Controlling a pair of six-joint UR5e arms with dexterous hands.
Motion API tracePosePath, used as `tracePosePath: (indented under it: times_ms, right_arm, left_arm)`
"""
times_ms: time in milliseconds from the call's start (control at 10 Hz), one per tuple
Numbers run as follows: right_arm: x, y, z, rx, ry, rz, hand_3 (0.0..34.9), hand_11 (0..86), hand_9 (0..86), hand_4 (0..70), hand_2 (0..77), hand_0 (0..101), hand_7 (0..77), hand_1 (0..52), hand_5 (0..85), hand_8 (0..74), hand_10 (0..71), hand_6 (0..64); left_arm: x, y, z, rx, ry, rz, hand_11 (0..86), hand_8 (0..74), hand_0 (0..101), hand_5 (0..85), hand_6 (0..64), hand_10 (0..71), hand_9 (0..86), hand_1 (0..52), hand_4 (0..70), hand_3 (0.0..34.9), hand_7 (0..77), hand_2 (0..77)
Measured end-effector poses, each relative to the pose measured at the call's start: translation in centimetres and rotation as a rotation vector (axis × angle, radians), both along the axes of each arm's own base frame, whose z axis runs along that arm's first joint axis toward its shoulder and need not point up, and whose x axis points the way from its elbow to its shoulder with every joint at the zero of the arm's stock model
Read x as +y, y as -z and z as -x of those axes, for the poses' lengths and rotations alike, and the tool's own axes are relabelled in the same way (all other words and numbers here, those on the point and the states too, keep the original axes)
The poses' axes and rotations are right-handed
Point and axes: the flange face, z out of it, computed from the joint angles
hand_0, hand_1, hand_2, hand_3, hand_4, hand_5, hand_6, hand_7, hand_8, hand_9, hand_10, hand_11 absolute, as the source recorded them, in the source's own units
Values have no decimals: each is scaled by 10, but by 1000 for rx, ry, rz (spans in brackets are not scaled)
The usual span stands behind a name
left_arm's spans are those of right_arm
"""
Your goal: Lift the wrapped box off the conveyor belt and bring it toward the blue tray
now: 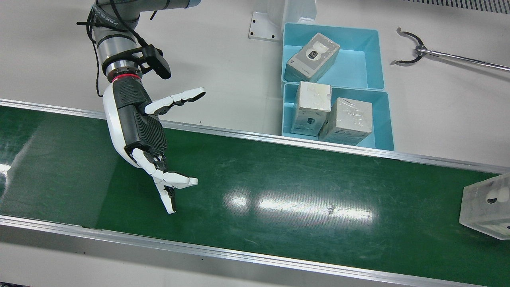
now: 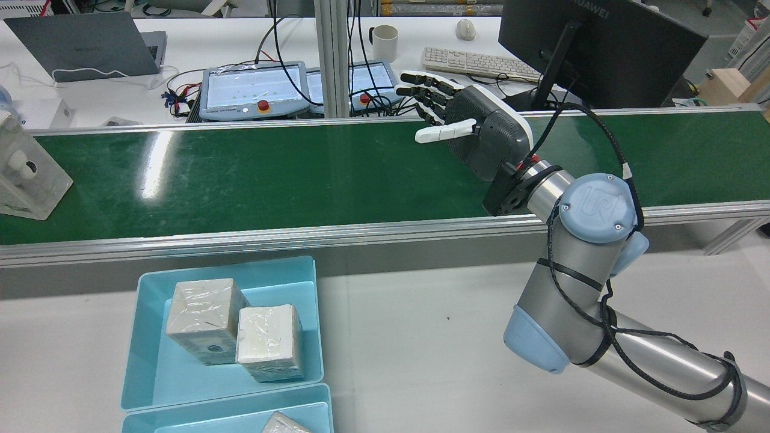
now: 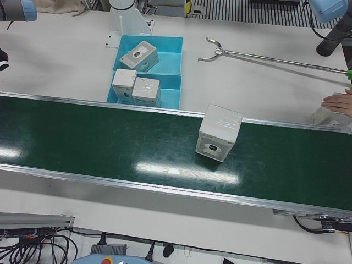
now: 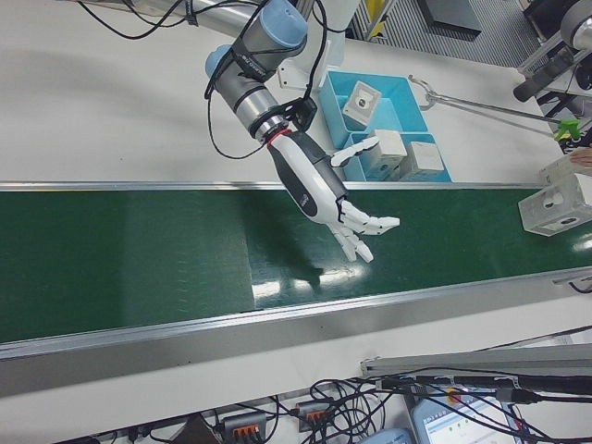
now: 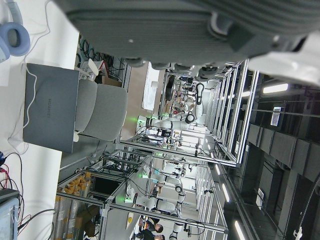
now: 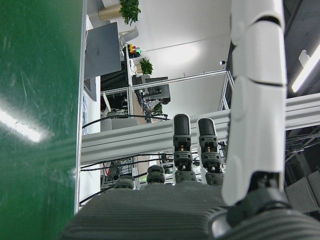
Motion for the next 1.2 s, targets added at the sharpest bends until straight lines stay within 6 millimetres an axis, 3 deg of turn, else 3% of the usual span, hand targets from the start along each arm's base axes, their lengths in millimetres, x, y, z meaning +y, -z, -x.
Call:
tracePosePath:
  times_ms: [800, 900, 1000, 1200]
  right_arm:
    - [1, -1, 3, 10, -6, 8, 74, 22, 76, 196, 104, 487, 289, 147, 213, 16, 0, 104]
    - [1, -2, 3, 16, -6, 9, 72, 22, 76, 207, 142, 493, 278, 158, 213, 16, 5, 104]
    - [1, -3, 1, 26, -9, 8, 57, 22, 76, 207, 153, 504, 278, 196, 213, 16, 0, 104]
    - [-6, -3, -15, 74, -48, -13, 56, 16, 76, 213, 191, 521, 284, 196, 224, 16, 0, 104]
  left_arm:
    - [0, 0, 0, 0, 0, 0, 0, 5, 0, 11, 0, 5, 0, 0, 0, 0, 5, 11]
    - [0, 0, 0, 0, 0, 0, 0, 5, 0, 11, 0, 5, 0, 0, 0, 0, 5, 5]
    - [0, 0, 0, 0, 0, 0, 0, 5, 0, 5, 0, 0, 0, 0, 0, 0, 5, 11]
    - [0, 0, 0, 0, 0, 0, 0, 5, 0, 11, 0, 5, 0, 0, 0, 0, 5, 5]
